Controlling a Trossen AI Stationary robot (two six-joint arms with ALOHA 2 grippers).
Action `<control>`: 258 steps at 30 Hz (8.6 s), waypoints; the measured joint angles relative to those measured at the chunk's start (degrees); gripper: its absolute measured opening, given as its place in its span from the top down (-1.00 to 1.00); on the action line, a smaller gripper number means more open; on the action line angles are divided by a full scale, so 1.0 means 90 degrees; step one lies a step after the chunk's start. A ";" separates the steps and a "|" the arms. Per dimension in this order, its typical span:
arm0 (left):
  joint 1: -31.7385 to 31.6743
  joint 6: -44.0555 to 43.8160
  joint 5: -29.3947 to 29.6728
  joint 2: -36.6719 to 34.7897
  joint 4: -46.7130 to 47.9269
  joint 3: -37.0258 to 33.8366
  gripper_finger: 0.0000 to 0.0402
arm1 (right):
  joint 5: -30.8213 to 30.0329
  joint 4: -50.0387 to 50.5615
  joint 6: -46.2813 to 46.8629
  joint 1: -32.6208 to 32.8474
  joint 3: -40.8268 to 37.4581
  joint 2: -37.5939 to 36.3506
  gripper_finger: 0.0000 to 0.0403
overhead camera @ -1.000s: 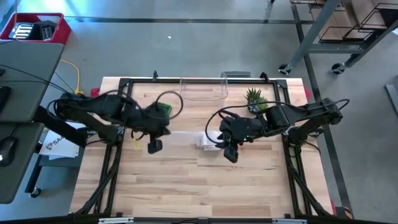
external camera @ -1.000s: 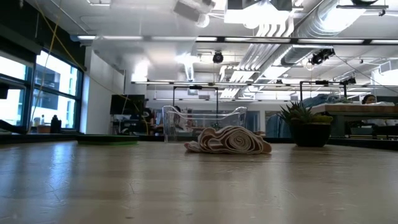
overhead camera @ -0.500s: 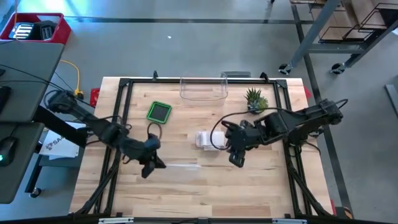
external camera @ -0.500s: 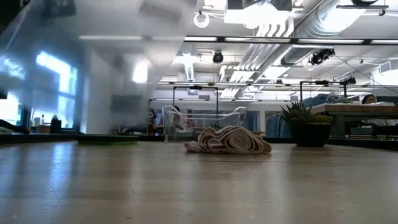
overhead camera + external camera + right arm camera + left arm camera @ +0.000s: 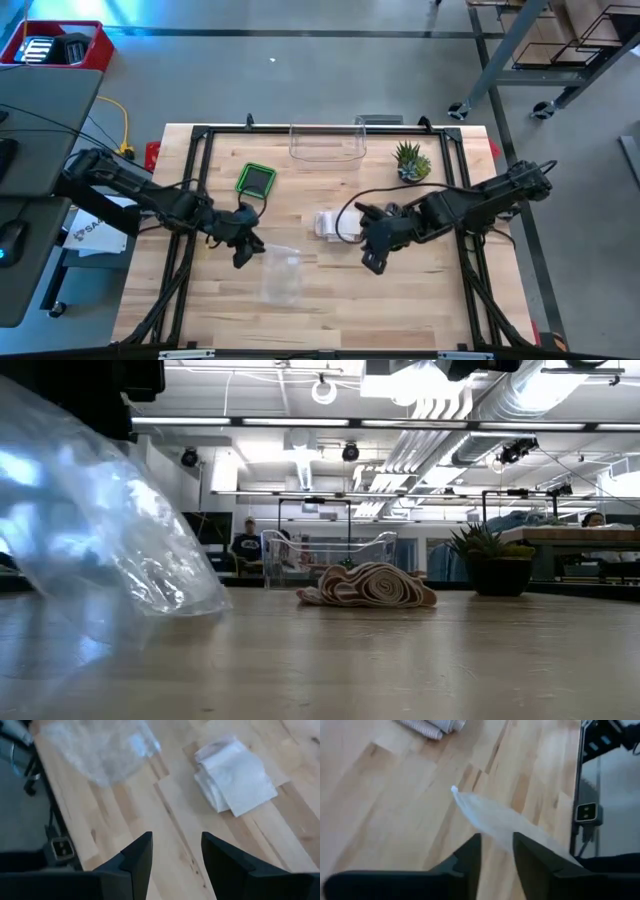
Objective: Roll bandage
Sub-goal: Open the transparent zip bag, then put the rolled bandage into the transparent zip bag
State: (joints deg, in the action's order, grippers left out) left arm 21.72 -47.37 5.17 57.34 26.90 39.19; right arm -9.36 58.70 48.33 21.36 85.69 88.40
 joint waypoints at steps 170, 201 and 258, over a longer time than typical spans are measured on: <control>-0.2789 0.0572 -0.1546 0.6082 -0.4176 0.2301 -0.12 | 0.1568 -0.8505 0.4194 -0.2465 -0.5235 0.0845 -0.91; -0.2735 0.1226 -0.0865 0.5950 -0.4292 0.2294 -0.12 | 0.1275 -0.8453 0.3889 -0.2400 -0.5235 0.0848 0.56; -0.2969 0.0765 -0.1137 0.4017 -0.4780 0.0436 -0.12 | 0.2241 -0.4356 0.4511 -0.1951 -0.5231 -0.0840 0.79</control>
State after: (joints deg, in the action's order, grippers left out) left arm -5.00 -40.48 -5.06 93.50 -16.12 43.11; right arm 10.80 19.49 88.94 3.80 38.61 80.84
